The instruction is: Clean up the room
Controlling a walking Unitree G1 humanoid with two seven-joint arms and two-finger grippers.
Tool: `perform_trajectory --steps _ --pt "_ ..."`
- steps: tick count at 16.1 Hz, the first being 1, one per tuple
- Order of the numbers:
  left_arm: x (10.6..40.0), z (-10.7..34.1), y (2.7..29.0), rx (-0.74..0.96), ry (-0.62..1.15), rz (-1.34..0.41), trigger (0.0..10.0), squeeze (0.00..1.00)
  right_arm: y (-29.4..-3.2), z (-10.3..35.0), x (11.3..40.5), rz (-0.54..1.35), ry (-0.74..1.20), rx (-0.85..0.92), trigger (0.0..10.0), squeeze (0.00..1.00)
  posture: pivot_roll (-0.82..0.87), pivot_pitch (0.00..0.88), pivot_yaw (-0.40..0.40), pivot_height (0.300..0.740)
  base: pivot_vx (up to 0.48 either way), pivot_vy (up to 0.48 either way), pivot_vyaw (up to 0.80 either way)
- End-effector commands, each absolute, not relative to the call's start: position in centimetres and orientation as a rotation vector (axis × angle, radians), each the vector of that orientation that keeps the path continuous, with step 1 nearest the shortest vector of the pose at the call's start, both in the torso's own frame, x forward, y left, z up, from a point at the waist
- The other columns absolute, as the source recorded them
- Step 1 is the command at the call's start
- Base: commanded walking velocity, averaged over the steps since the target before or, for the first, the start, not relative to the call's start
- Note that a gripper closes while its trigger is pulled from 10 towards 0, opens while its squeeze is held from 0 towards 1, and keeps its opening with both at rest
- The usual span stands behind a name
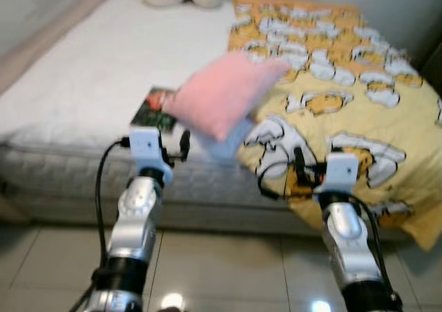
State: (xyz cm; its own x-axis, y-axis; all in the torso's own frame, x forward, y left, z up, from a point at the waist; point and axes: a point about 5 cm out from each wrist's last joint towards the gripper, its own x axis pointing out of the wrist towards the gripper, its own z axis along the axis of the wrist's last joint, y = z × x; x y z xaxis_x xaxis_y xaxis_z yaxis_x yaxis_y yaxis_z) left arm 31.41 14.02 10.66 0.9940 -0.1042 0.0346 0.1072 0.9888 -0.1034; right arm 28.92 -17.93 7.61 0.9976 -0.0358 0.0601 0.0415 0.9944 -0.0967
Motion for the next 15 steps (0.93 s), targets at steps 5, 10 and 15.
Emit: perform_trajectory --steps 5,10,15 --pt "31.9 11.3 13.2 -0.106 -0.035 -0.127 10.0 0.0 -19.0 7.5 29.2 -0.067 -0.03 -0.101 10.0 0.0 -0.01 0.0 -0.038 0.74 0.441 0.0 0.0" --pt "32.7 12.2 13.8 -0.103 -0.061 -0.097 10.0 0.0 -18.4 7.6 29.8 -0.027 -0.024 -0.102 10.0 0.0 0.01 0.0 -0.067 0.74 0.322 0.344 0.0" --pt "32.8 11.7 12.8 -0.08 -0.04 -0.131 10.0 0.0 -18.6 7.7 29.7 -0.009 -0.024 -0.12 10.0 0.0 -0.01 0.0 -0.072 0.74 0.0 0.478 0.0"
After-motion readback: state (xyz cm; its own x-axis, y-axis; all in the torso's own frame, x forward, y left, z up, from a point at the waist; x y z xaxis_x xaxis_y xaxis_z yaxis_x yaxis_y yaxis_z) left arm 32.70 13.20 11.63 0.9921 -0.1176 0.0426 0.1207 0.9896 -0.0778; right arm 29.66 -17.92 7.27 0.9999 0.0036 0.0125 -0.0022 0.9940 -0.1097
